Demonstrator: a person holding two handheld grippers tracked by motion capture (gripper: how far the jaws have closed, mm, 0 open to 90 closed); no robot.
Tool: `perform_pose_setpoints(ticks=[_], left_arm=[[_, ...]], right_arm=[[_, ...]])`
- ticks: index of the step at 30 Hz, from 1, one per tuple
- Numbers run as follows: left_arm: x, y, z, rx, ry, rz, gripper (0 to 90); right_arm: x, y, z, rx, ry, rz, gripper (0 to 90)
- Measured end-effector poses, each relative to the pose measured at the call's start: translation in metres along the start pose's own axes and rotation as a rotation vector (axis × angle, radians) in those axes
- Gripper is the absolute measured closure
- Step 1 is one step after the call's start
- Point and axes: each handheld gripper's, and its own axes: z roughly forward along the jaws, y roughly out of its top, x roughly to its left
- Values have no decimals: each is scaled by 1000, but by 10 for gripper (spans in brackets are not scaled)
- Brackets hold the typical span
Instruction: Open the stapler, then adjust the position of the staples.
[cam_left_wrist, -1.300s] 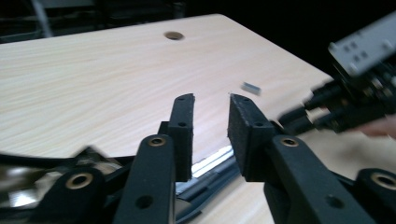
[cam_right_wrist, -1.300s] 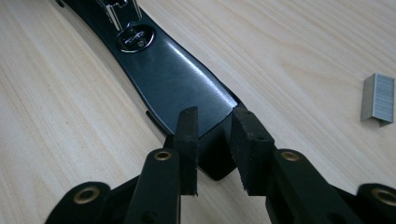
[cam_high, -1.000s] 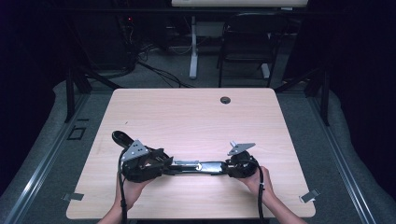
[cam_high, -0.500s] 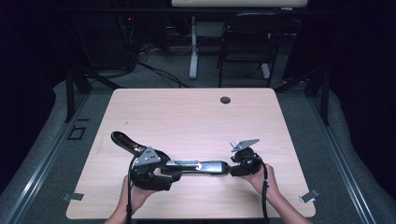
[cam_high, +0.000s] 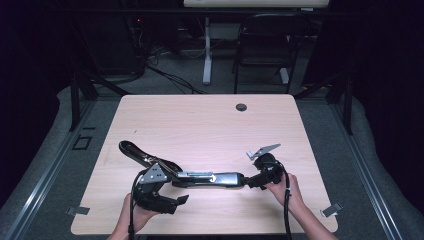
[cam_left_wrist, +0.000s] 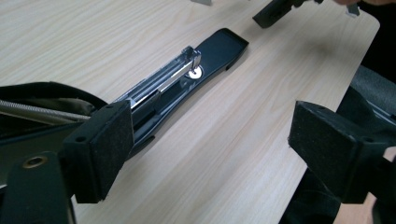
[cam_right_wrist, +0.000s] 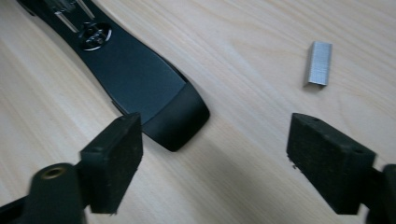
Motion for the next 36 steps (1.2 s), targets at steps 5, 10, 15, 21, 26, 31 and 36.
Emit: perform_pose_setpoints(ticks=[5,10,15,21,26,31,36], left_arm=[[4,-6,0,40,12,-14,82],[7,-11,-2,86,44,-2,43],[10,-15,2,167,57,2,3],[15,-18,0,185,72,-10,3],[20,-20,-3,192,86,-21,3],[20,-22,-1,201,79,-19,3],[21,-24,-4,202,76,-24,3]], right_arm=[[-6,0,-3,-3,-56,-15,89],[-13,1,-7,23,-65,8,21],[-17,2,-8,62,-68,17,0],[-29,5,-8,139,-25,48,0],[-38,7,-10,196,2,71,4],[-43,12,-14,193,-3,77,90],[-48,24,-14,212,-13,51,148]])
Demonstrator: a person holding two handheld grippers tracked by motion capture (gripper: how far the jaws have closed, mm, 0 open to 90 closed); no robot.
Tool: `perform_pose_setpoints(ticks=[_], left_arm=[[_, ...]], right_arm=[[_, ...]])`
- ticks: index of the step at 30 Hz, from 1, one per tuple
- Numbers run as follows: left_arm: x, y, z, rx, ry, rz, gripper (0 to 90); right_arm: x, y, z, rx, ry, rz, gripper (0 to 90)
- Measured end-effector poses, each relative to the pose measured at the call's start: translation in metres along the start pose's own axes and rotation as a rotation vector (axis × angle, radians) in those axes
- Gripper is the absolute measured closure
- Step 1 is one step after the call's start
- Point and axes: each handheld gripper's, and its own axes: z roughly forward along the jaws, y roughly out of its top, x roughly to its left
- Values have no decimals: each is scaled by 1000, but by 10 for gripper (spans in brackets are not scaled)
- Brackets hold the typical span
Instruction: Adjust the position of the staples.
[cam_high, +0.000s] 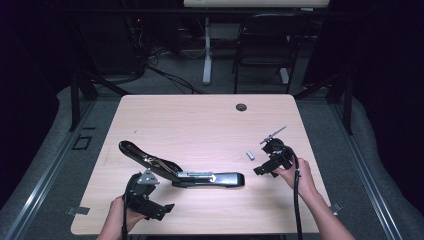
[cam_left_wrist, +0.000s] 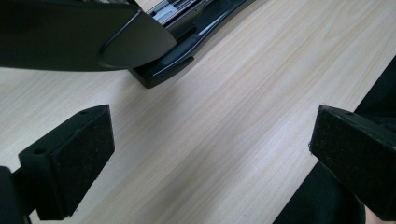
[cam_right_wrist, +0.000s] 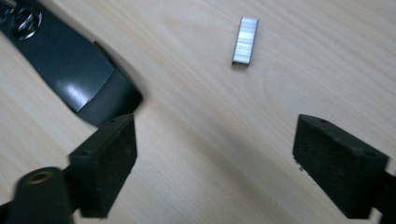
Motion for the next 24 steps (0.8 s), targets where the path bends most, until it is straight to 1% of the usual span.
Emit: perform_pose_setpoints(ticks=[1,2,3,4,5,6,7,9,10,11,13,14,15,16,17,18,19,20,21,22,23,24], left_arm=[[0,-1,0,-6,4,-8,3],[0,-1,0,-7,3,-8,3],[0,0,0,-4,0,-1,3],[0,0,0,-3,-4,-3,3],[0,0,0,-7,-3,-5,3],[0,0,1,-9,0,-4,3],[-1,0,1,-6,-4,-6,3],[0,0,2,3,-6,0,3],[-1,-1,3,3,-8,-3,3],[-1,-1,3,6,-9,-2,3],[-1,-1,3,10,-8,4,3],[-1,0,3,10,-7,10,3],[-1,0,3,8,-8,9,3],[-2,0,3,7,-6,10,3],[-2,1,3,6,-6,12,3],[-2,1,3,6,-7,14,3],[-2,1,3,5,-7,15,3],[-2,1,3,6,-6,16,3],[-2,1,4,7,-8,16,3],[-2,2,4,9,-8,16,3],[-2,2,5,13,-9,20,3],[-2,2,5,14,-11,21,3]], right_arm=[[-1,4,1,3,-2,15,129],[-1,7,1,9,3,14,128],[-2,11,1,30,-13,0,120],[-2,15,2,29,-1,3,112],[-2,18,3,38,-10,-2,121],[-2,22,5,39,-5,-3,129],[-2,25,6,54,-6,-14,130],[-2,31,10,50,-11,-7,128],[-3,34,11,54,-6,-7,123],[-3,37,13,64,-19,-15,117],[-3,41,17,54,-24,6,86],[-4,46,16,86,-24,-12,77],[-3,49,17,84,-37,-13,71],[-3,52,18,81,-27,-12,57],[-2,53,20,60,-33,0,51],[-1,56,20,69,-42,-15,53],[0,59,21,70,-43,-20,58],[0,61,21,70,-35,-27,70],[2,62,22,57,-35,-24,112],[2,64,22,55,-48,-39,182],[4,63,23,11,-44,-23,196],[4,64,22,6,-44,-30,258]])
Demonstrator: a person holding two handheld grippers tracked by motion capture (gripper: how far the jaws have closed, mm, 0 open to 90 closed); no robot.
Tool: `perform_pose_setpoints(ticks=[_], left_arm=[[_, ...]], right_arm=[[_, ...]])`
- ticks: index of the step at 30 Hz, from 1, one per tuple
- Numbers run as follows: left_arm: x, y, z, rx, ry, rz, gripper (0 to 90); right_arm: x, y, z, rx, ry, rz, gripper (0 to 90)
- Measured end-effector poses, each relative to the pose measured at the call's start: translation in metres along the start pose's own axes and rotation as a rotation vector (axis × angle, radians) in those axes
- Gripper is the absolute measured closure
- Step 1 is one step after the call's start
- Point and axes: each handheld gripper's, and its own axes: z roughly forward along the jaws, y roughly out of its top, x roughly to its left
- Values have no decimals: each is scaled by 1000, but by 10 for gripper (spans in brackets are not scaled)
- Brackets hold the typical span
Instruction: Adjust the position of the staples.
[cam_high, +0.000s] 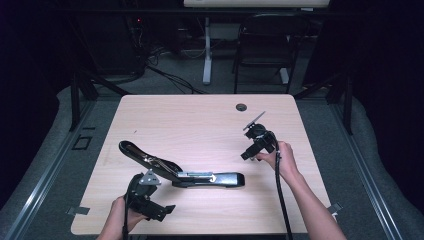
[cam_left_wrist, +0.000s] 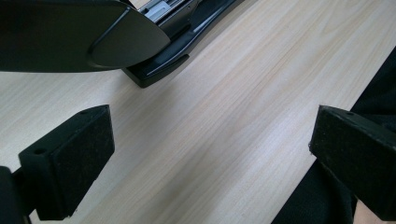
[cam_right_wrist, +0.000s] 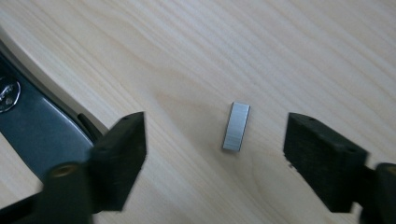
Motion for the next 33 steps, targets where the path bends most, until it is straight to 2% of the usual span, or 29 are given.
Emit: perform_pose_setpoints(ticks=[1,2,4,7,11,15,16,22,30,33], left_arm=[[0,0,0,1,-1,1,3],[0,0,1,2,-2,2,3],[0,-1,1,4,-1,2,3],[-1,-1,1,4,3,0,3],[-1,0,1,10,8,5,3],[-1,0,2,13,8,6,3],[-1,0,2,14,8,8,3],[-1,-1,1,13,8,9,3],[-2,0,3,25,6,13,3],[-2,0,3,26,11,19,3]], right_arm=[[1,0,0,-17,-14,12,327],[-1,2,-3,2,-21,-10,354],[-3,2,-2,-15,-8,5,411],[-5,1,5,12,9,22,460],[-7,0,16,43,-5,26,496],[-8,-1,22,39,-24,40,562],[-9,0,22,55,-26,30,562],[-8,-3,30,46,-37,45,618],[-5,-3,36,76,-70,28,664],[-6,-3,36,100,-84,8,742]])
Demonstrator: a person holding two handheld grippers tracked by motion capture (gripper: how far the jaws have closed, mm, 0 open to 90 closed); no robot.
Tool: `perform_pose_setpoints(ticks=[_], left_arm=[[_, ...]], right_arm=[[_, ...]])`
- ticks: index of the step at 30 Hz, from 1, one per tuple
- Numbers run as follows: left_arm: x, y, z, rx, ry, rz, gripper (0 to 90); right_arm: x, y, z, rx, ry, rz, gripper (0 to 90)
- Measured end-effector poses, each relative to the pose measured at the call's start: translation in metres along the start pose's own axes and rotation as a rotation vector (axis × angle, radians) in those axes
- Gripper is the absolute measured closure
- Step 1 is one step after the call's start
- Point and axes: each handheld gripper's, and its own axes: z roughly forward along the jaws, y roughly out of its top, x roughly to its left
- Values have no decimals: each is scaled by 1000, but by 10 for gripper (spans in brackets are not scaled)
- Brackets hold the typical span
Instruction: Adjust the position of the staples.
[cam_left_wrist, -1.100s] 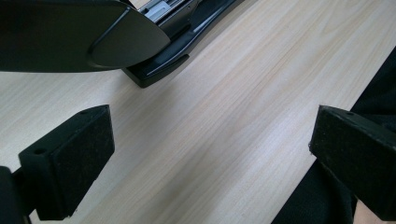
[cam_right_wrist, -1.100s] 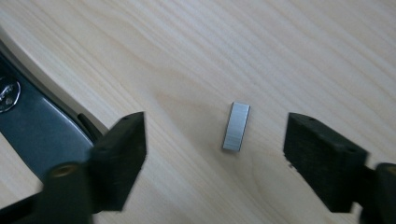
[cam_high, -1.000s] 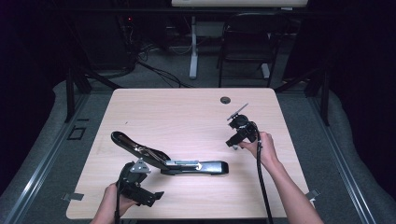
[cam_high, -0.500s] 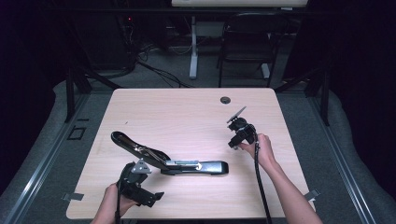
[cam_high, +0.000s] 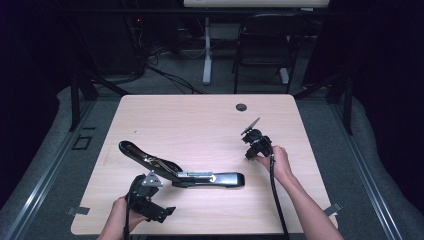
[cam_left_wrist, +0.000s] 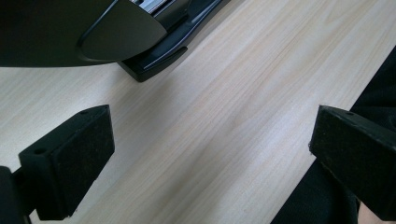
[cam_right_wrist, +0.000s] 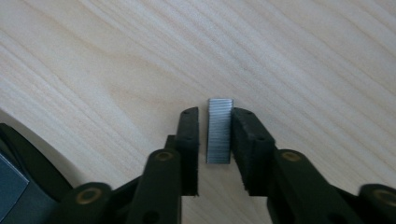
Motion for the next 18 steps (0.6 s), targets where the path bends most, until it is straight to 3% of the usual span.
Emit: perform_pose_setpoints(ticks=[1,10,11,15,16,18], left_arm=[[0,0,0,0,2,0,3],[0,0,-1,-2,0,-2,3],[0,0,-1,-2,0,-1,3],[0,0,-1,0,-4,4,3],[-1,0,-1,0,-2,4,3],[-1,0,-1,-1,-2,4,3]], right_arm=[[1,-1,1,-27,5,23,772],[3,-2,0,-35,-12,23,778],[3,-2,-2,-21,-12,6,778],[3,-4,-8,-25,-5,5,778],[5,-5,-8,-43,7,24,779],[5,-5,-11,-25,13,9,779]])
